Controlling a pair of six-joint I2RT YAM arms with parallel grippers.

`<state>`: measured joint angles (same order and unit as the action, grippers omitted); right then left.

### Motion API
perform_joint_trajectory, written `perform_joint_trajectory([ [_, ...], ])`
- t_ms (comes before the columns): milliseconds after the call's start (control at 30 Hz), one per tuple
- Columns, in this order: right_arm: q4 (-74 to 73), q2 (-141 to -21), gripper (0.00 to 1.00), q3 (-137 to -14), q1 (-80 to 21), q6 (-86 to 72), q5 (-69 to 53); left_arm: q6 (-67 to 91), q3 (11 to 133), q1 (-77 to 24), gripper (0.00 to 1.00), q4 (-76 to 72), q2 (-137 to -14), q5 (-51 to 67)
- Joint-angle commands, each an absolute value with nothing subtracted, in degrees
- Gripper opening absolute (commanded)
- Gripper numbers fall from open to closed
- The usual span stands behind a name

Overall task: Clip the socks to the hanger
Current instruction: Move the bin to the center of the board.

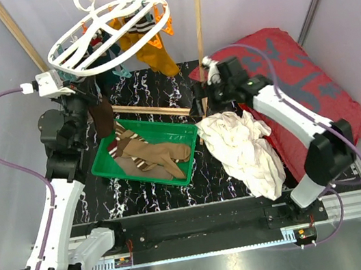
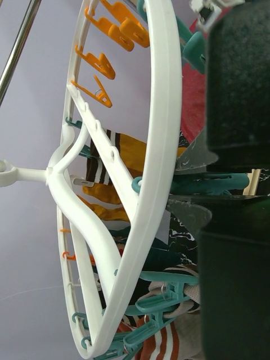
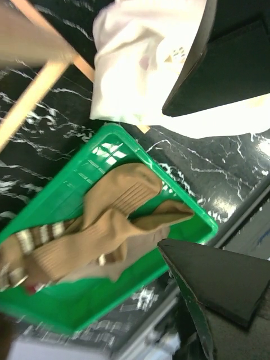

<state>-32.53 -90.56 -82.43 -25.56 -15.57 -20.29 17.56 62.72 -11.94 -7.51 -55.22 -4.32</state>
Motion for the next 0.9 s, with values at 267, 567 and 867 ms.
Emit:
perform_joint_trajectory([
  [267,-28.1,-110.9,0.98,-90.8,-45.5,-6.2,-11.7,17.5,66.6,-12.1,0.00,-0.9,-57.7,-4.2],
  [567,-35.5,-119.0,0.98,-89.1,-47.2,-8.1,-6.3,17.1,66.8,-12.1,0.00,-0.2,-58.1,-4.2],
  [867,-43.6,-107.8,1.00,-74.8,-47.3,-14.4,2.5,14.6,67.2,-12.1,0.00,2.7,-56.9,-5.1],
])
